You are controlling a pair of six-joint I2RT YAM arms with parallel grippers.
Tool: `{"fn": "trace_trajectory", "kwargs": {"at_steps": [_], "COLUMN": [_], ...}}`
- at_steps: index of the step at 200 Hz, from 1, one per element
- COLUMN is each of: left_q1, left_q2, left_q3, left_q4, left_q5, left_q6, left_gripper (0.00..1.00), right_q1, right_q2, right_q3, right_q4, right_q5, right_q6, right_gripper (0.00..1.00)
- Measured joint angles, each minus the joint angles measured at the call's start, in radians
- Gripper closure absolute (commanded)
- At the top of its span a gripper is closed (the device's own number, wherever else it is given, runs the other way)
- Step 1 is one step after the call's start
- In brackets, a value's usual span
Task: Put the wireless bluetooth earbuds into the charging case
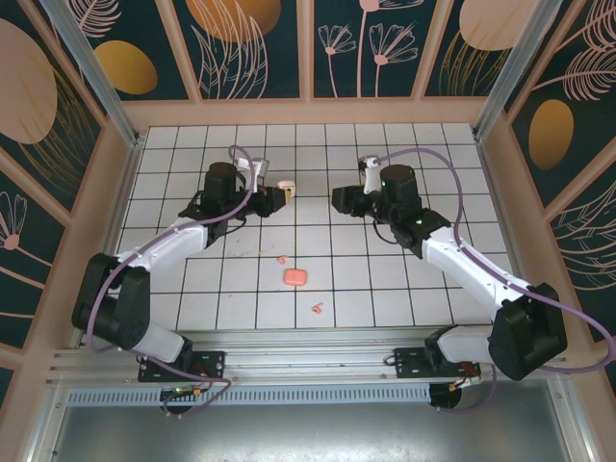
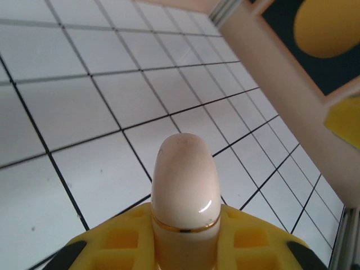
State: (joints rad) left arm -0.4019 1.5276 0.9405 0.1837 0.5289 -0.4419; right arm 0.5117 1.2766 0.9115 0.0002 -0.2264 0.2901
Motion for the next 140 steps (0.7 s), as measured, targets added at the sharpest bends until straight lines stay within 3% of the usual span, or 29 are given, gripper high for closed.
{"fn": "trace_trajectory", "kwargs": {"at_steps": [52,140], "left_q1": [-0.046,-0.05], "left_q2": [0.217,0.484], "left_q3": [0.138,0.363], "left_q4": [-0.119,-0.262], "left_q5": [-0.052,-0.022], "left_q6": [-0.156,-0.203], "left_gripper": [0.84,0.81], "right_q1": [0.0,0.0], "right_q2": [-0.034,-0.095], "right_q3": [-0.087,-0.15], "right_q4": [0.004,0.026], "right_q5": [0.067,0.089], "right_q6": [0.09,0.188], "right_gripper": [0.46,0.47]}}
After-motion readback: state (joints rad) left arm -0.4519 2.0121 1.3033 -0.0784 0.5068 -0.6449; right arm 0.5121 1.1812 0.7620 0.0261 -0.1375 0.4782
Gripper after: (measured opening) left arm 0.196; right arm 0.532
